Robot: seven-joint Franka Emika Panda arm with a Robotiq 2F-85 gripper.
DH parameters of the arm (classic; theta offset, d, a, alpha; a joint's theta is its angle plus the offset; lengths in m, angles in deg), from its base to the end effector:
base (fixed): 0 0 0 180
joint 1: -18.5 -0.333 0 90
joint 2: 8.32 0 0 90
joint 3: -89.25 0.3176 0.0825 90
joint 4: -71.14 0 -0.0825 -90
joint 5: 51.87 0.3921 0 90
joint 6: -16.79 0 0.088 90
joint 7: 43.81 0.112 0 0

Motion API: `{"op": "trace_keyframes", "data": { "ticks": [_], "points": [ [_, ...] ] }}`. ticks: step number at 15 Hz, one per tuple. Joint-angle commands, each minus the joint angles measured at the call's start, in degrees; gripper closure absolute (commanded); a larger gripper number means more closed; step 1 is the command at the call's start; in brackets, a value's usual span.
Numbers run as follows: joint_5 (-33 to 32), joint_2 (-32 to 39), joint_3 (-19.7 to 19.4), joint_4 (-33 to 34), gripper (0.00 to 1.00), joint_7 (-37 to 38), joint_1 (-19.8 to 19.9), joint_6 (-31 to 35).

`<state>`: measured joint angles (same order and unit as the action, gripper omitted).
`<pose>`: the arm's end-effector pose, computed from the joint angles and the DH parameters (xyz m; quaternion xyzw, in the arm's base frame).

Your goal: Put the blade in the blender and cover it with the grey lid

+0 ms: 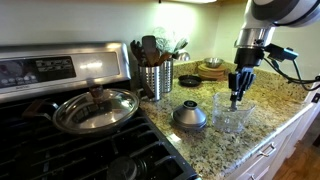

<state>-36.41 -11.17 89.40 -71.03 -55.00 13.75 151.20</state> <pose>0.4612 0.0445 0.2920 -0.9940 -0.0414 0.0373 0.0941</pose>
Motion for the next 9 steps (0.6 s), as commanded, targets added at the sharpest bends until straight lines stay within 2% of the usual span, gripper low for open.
{"op": "trace_keyframes", "data": {
  "ticks": [1,9],
  "points": [
    [1.14,1.88,0.33,0.50,0.90,-0.17,1.12,0.83],
    [1.99,3.01,0.63,0.25,0.90,-1.05,1.35,3.59]
  ]
}}
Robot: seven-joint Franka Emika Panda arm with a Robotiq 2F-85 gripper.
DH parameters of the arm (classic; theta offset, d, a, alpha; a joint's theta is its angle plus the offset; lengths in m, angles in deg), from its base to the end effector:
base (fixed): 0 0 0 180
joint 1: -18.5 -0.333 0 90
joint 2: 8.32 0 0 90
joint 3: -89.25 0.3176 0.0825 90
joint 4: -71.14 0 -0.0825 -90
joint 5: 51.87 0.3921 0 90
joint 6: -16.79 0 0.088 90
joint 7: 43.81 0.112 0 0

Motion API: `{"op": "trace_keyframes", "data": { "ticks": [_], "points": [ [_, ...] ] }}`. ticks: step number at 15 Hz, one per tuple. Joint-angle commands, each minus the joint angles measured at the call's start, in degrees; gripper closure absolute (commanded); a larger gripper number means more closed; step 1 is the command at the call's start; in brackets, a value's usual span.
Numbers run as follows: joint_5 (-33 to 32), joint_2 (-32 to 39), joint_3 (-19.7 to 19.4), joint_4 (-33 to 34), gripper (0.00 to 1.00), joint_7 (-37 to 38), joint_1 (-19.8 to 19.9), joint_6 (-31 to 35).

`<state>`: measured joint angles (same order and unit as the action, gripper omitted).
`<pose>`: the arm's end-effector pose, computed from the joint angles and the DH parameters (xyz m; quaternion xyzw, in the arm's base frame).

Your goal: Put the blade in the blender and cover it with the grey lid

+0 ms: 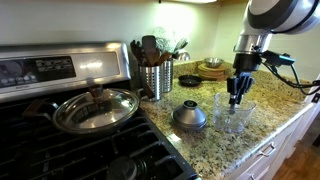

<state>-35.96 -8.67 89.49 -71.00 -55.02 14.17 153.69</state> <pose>0.4647 0.0405 0.2752 -0.9945 -0.0318 0.0370 0.0924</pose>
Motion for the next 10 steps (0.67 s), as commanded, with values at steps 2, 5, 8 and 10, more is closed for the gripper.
{"op": "trace_keyframes", "data": {
  "ticks": [2,5,8,10],
  "points": [
    [2.43,0.79,0.56,0.46,0.90,-1.28,0.94,0.54],
    [3.43,0.89,0.82,0.35,0.90,-1.31,0.80,0.45],
    [4.18,1.35,1.01,0.32,0.90,-1.88,0.84,1.22],
    [4.11,2.48,0.88,0.73,0.90,-1.64,1.04,1.12]
  ]
}}
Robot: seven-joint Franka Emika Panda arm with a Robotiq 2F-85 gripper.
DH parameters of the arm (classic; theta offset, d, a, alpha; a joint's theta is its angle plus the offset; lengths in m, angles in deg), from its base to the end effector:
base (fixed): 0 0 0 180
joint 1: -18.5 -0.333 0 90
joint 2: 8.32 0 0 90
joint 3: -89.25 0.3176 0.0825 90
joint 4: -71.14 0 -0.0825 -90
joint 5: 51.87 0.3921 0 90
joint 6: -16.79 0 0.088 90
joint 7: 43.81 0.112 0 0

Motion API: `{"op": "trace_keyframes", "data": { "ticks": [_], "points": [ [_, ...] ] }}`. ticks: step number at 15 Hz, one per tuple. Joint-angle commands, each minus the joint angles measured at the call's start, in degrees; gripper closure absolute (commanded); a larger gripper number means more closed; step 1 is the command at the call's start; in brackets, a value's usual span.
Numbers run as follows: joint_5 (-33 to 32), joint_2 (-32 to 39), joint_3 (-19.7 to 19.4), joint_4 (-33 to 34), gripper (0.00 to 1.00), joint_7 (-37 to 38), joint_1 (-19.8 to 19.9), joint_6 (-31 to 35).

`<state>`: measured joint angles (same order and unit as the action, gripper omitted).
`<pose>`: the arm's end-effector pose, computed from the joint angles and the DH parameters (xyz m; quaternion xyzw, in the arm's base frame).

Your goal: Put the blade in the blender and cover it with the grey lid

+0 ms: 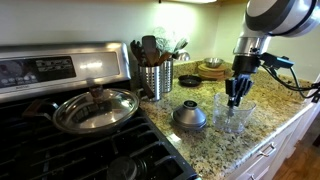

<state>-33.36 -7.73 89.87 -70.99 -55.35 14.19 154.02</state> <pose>0.4642 0.0437 0.2682 -0.9933 -0.0193 0.0412 0.1060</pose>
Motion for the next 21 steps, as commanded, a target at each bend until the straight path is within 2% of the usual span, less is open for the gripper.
{"op": "trace_keyframes", "data": {
  "ticks": [1,10,12,17,20,21],
  "points": [
    [1.47,2.10,0.44,0.83,0.90,-1.26,1.13,0.74],
    [3.14,4.43,0.72,1.24,0.89,-3.01,2.11,2.05],
    [2.49,4.51,0.68,1.30,0.50,-2.56,2.09,1.68],
    [-1.31,5.11,0.44,0.38,0.23,-0.03,2.22,0.29],
    [-3.08,3.12,0.55,-0.67,0.03,0.70,2.16,-0.39],
    [-3.99,1.87,0.57,-1.01,0.02,1.26,2.05,-0.95]
  ]
}}
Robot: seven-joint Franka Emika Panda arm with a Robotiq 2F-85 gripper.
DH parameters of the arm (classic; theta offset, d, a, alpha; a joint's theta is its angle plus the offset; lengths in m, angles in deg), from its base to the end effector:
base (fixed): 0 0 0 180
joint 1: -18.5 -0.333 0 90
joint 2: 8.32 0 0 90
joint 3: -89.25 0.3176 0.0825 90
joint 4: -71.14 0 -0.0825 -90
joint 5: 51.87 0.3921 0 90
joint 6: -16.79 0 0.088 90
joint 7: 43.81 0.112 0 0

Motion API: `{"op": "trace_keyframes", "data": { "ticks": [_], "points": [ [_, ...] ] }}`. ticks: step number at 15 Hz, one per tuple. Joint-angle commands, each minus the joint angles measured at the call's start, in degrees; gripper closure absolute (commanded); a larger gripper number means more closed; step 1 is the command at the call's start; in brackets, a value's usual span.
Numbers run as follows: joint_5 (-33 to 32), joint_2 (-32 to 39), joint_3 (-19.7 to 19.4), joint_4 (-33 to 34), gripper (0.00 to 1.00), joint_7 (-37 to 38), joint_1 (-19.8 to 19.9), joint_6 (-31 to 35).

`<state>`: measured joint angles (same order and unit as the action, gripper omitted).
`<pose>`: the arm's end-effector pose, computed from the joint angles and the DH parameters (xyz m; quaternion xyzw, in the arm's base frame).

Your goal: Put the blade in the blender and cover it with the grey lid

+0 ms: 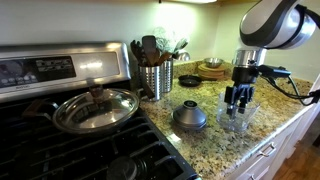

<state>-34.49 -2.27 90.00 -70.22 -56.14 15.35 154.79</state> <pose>0.4638 0.0346 0.2296 -0.9922 -0.0201 0.0742 0.0979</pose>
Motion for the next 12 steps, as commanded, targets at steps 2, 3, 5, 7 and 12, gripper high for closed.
{"op": "trace_keyframes", "data": {
  "ticks": [2,3,5,7,12],
  "points": [
    [-4.07,-5.88,0.51,-2.18,0.01,2.07,0.84,-2.62],
    [-4.45,-6.93,0.56,-2.31,0.03,1.93,0.78,-3.19],
    [-5.28,-9.28,0.66,-2.52,0.00,2.25,0.51,-4.16],
    [-5.72,-11.02,0.81,-2.57,0.00,2.39,0.28,-4.14],
    [-6.58,-15.10,1.71,-2.95,0.42,2.93,-0.40,-4.01]
  ]
}}
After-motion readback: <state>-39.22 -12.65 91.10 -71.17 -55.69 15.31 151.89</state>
